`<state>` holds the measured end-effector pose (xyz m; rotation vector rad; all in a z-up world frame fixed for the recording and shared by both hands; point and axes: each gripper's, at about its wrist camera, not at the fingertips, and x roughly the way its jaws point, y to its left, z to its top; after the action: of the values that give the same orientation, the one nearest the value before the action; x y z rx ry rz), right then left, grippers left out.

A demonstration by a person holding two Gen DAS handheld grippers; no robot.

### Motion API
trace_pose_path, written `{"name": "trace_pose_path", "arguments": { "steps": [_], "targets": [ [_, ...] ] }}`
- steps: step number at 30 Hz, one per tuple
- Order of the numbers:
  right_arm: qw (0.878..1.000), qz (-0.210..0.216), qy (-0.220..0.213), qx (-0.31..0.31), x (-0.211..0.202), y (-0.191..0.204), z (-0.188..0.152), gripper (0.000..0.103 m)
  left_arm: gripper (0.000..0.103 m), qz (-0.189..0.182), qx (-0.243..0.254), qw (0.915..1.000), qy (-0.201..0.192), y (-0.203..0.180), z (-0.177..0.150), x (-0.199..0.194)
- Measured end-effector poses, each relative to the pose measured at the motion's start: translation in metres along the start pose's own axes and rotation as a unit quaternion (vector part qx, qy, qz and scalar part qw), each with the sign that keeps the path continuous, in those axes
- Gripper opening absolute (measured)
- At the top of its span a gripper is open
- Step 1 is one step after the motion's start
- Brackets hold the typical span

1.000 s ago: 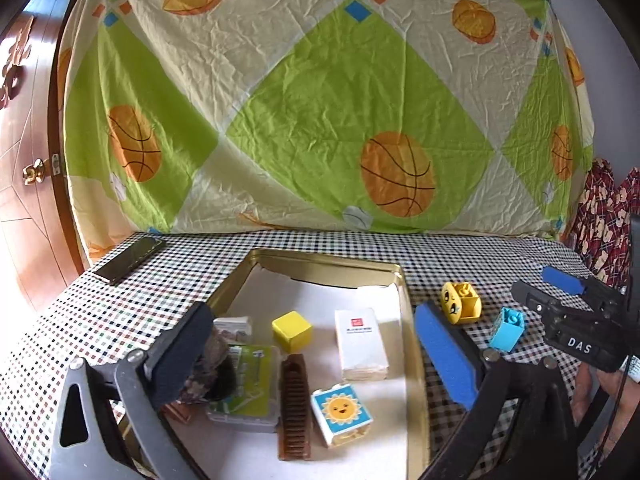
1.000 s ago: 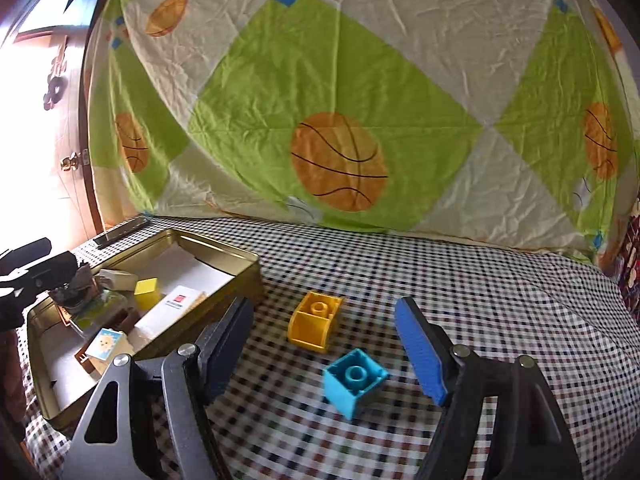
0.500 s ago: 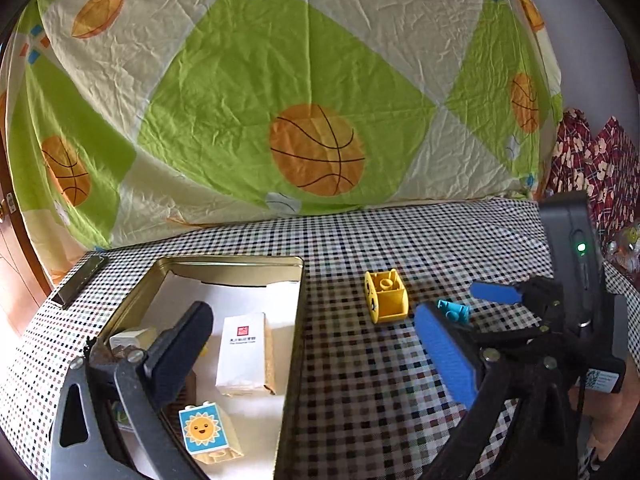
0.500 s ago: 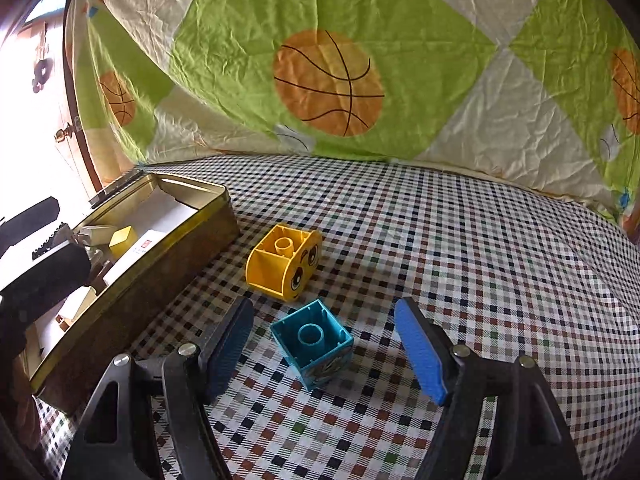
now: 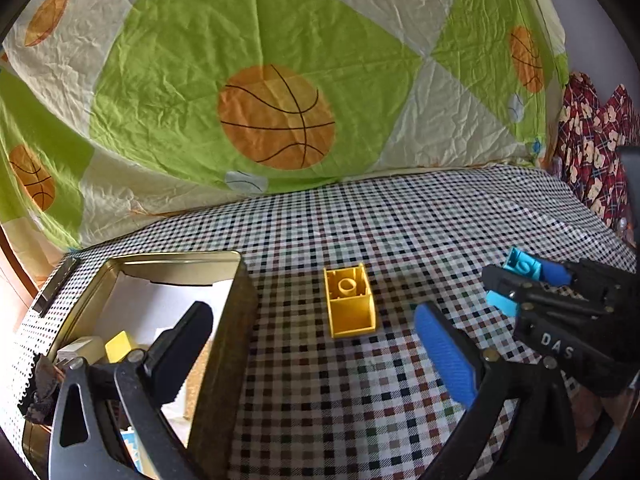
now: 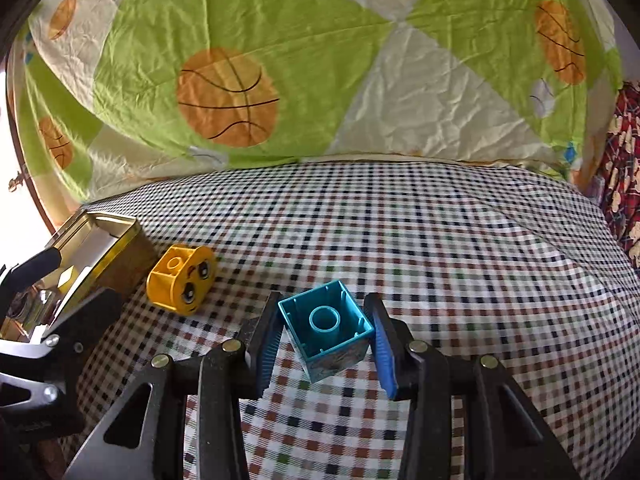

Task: Organize rigid objects
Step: 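Grasp the yellow toy brick with the left tool while the right tool grasps the blue cube, then lift the yellow brick with the left tool while the right tool lifts the blue cube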

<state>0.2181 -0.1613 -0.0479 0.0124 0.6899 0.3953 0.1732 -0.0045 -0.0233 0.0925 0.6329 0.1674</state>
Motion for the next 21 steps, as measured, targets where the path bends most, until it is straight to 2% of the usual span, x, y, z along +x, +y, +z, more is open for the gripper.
{"name": "trace_pose_path", "arguments": {
  "steps": [5, 8, 10, 13, 14, 18, 21],
  "targets": [
    [1.0, 0.001, -0.007, 0.011, -0.003, -0.007, 0.0, 0.044, 0.087, -0.015, 0.002, 0.999, 0.042, -0.012, 0.005, 0.037],
    [1.0, 0.002, -0.011, 0.012, -0.004, -0.007, 0.001, 0.044, 0.072, -0.022, -0.004, 0.9976, 0.066, -0.012, 0.006, 0.056],
    [1.0, 0.003, -0.012, 0.009, -0.005, -0.005, 0.001, 0.044, 0.066, -0.026, -0.006, 0.9966, 0.078, -0.011, 0.007, 0.064],
    [1.0, 0.004, -0.013, 0.002, -0.004, -0.001, 0.002, 0.044, 0.043, -0.032, -0.005, 0.9964, 0.078, -0.011, 0.01, 0.069],
    [1.0, 0.005, -0.014, 0.0, -0.004, -0.001, 0.002, 0.044, 0.031, -0.037, -0.002, 0.9957, 0.085, -0.013, 0.009, 0.072],
    [0.999, 0.013, -0.032, -0.001, -0.011, 0.001, 0.0, 0.044, 0.03, -0.05, -0.008, 0.9952, 0.084, -0.011, 0.007, 0.067],
    [0.999, 0.015, -0.05, -0.001, -0.018, 0.002, -0.001, 0.044, 0.03, -0.051, -0.011, 0.9964, 0.067, -0.009, 0.004, 0.054]
  ]
}}
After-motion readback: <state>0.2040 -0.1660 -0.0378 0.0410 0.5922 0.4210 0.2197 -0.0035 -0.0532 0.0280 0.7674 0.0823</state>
